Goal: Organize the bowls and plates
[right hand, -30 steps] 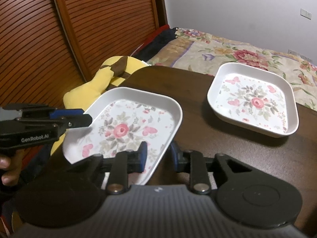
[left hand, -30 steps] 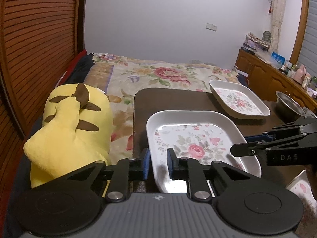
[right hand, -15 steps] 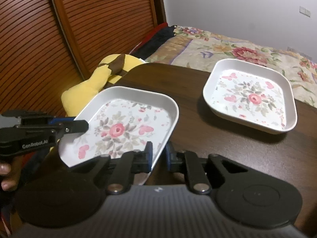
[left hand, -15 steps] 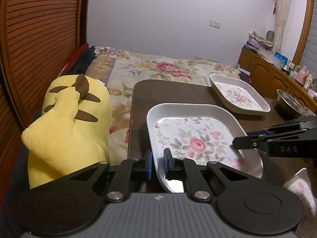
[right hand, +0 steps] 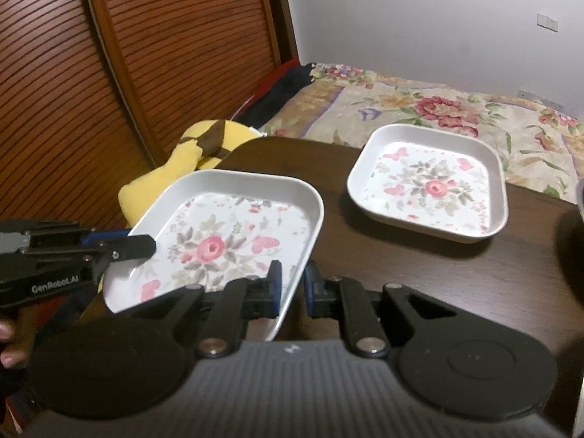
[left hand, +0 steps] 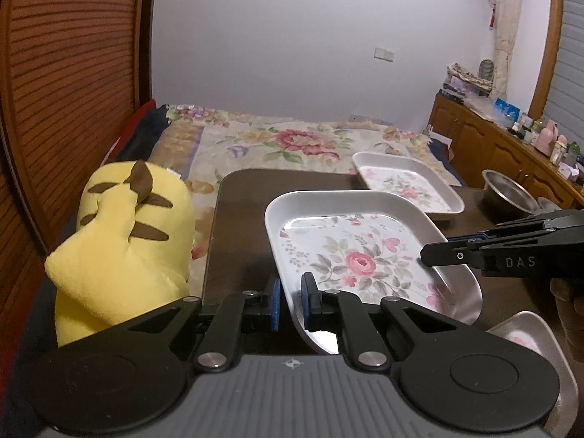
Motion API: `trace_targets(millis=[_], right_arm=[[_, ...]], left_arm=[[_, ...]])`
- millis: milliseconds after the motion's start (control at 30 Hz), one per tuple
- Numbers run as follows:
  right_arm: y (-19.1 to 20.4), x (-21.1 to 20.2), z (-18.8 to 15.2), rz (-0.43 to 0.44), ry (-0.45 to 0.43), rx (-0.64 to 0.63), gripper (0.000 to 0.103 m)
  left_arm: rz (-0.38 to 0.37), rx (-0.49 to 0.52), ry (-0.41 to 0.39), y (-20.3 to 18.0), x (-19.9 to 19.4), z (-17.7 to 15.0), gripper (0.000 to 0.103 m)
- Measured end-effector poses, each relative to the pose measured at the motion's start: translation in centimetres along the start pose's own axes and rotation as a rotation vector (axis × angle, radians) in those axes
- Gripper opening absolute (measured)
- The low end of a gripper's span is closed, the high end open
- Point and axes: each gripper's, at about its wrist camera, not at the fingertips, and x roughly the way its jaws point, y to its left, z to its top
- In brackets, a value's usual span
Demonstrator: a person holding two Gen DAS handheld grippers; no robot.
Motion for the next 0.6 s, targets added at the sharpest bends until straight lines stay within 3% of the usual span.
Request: trace_targets(millis=[600], right_arm=[[-2.1,-6.8,-1.9,-0.023,-0.093,0.025,0.015]], left_arm=[[-0.027,0.076,-0.064,-5.8,-4.7,0.0,0.012]])
